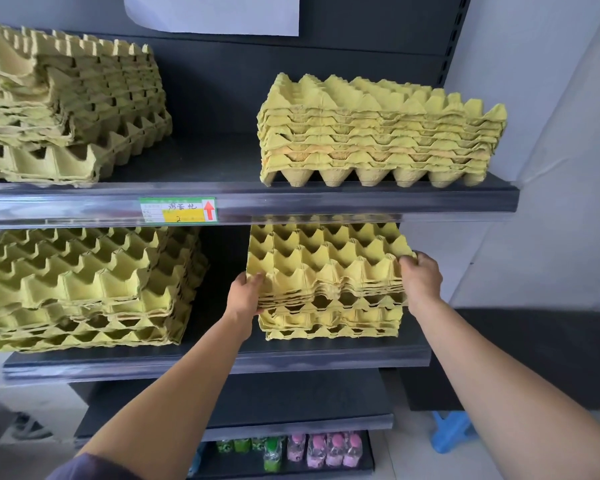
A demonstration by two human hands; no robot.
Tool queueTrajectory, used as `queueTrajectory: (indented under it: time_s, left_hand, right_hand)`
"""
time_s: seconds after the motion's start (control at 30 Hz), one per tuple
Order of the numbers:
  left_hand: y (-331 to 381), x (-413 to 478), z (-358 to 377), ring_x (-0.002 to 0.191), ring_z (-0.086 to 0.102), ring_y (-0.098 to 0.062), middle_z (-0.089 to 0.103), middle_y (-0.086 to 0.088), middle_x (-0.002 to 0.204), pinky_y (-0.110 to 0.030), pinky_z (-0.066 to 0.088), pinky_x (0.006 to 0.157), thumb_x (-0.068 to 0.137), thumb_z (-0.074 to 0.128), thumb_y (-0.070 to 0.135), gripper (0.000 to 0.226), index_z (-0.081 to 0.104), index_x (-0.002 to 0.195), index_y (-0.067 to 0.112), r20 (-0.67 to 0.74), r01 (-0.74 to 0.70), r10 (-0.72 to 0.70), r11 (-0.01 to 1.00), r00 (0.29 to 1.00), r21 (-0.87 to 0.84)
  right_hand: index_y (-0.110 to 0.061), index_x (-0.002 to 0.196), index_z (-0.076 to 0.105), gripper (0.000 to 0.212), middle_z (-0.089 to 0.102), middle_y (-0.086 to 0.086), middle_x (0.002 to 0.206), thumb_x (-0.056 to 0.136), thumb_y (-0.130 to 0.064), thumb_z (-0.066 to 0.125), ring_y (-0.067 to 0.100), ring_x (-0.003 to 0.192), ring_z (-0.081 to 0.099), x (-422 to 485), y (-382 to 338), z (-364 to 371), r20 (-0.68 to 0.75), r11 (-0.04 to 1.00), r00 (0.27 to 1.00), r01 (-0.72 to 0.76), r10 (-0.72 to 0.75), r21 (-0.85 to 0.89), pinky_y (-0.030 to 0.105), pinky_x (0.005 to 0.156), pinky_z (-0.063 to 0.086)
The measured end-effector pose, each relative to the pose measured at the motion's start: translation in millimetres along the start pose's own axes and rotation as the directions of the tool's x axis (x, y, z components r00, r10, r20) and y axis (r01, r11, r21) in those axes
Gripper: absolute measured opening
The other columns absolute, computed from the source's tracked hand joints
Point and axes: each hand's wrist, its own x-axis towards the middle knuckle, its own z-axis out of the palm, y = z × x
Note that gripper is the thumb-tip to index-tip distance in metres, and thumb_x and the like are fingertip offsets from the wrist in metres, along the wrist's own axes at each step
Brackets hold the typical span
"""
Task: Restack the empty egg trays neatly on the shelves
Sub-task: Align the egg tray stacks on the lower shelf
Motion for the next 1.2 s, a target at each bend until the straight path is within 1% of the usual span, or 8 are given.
queueTrajectory:
  time_s: [0.2,0.33,0.57,0.7,0.9,1.0,1.13,1.2]
  left_hand:
    - [10,-8,13,0.113,0.055,-0.029,0.060,-0.009,0.121,-0.048,0.043,0.099,0.097,0.048,0.026,0.038,0.048,0.132,0.012,0.005,-0.119,0.119,0.992,0.993,0.027]
    - [-1,-12,16,0.108,0.055,-0.021,0.059,-0.008,0.123,-0.036,0.044,0.093,0.097,0.047,0.030,0.041,0.046,0.134,0.013,0.036,-0.155,0.152,0.980,0.988,0.124]
    - [-3,-18,20,0.126,0.043,-0.027,0.048,-0.004,0.133,-0.044,0.036,0.102,0.098,0.043,0.031,0.048,0.032,0.143,0.015,0.066,-0.156,0.149,0.983,0.987,0.102]
    - [-1,-13,22,0.120,0.051,-0.028,0.056,-0.003,0.123,-0.047,0.040,0.102,0.098,0.044,0.032,0.042,0.039,0.137,0.017,0.061,-0.144,0.140,0.986,0.988,0.080]
    - [-6,-12,28,0.114,0.052,-0.026,0.057,-0.006,0.125,-0.044,0.040,0.100,0.097,0.047,0.031,0.040,0.043,0.134,0.017,0.067,-0.149,0.145,0.987,0.987,0.063]
    - [-14,-14,32,0.107,0.050,-0.018,0.054,-0.002,0.121,-0.035,0.040,0.094,0.098,0.045,0.030,0.040,0.039,0.135,0.016,0.078,-0.182,0.176,0.980,0.981,0.077]
    - [-14,-12,35,0.110,0.047,-0.019,0.047,-0.003,0.128,-0.037,0.038,0.094,0.098,0.043,0.032,0.043,0.034,0.138,0.018,0.048,-0.184,0.180,0.975,0.983,0.120]
    - [-13,-10,33,0.117,0.046,-0.026,0.038,-0.008,0.139,-0.045,0.036,0.101,0.096,0.045,0.035,0.047,0.034,0.139,0.020,-0.052,-0.229,0.263,0.910,0.964,0.345]
  right_hand:
    - [-0.016,0.098,0.064,0.018,0.063,0.006,0.089,0.091,-0.022,0.048,0.028,0.080,0.056,-1,-1,-16,-0.079,0.996,0.997,-0.015,0.023,0.091,0.040,0.076,0.049]
    - [-0.015,0.095,0.059,0.015,0.061,0.010,0.093,0.093,-0.020,0.045,0.025,0.080,0.051,-7,12,-24,-0.027,0.993,0.994,-0.100,0.102,0.069,0.037,0.075,0.046]
    - [-0.020,0.140,0.042,0.046,0.046,0.007,0.141,0.099,-0.041,0.043,0.031,0.127,0.044,-10,15,-29,0.067,0.984,0.983,-0.175,0.172,0.039,0.052,0.102,0.041]
    - [-0.022,0.134,0.047,0.038,0.050,0.000,0.126,0.100,-0.039,0.043,0.030,0.119,0.048,-9,12,-28,0.070,0.976,0.984,-0.172,0.164,0.131,0.055,0.096,0.046]
    - [-0.026,0.132,0.048,0.036,0.053,0.006,0.131,0.099,-0.040,0.044,0.032,0.120,0.051,4,13,-28,0.060,0.973,0.987,-0.156,0.148,0.170,0.055,0.099,0.044]
    - [-0.025,0.131,0.048,0.036,0.053,0.006,0.132,0.099,-0.038,0.044,0.030,0.119,0.049,8,18,-30,0.092,0.976,0.983,-0.171,0.160,0.135,0.052,0.100,0.043]
    - [-0.019,0.116,0.055,0.024,0.059,0.004,0.110,0.095,-0.025,0.047,0.024,0.097,0.052,15,13,-35,0.181,0.958,0.956,-0.258,0.233,0.128,0.033,0.077,0.040]
    - [-0.015,0.100,0.057,0.011,0.058,0.005,0.093,0.093,-0.018,0.049,0.020,0.077,0.051,18,9,-38,0.196,0.954,0.949,-0.273,0.246,0.127,0.027,0.063,0.037]
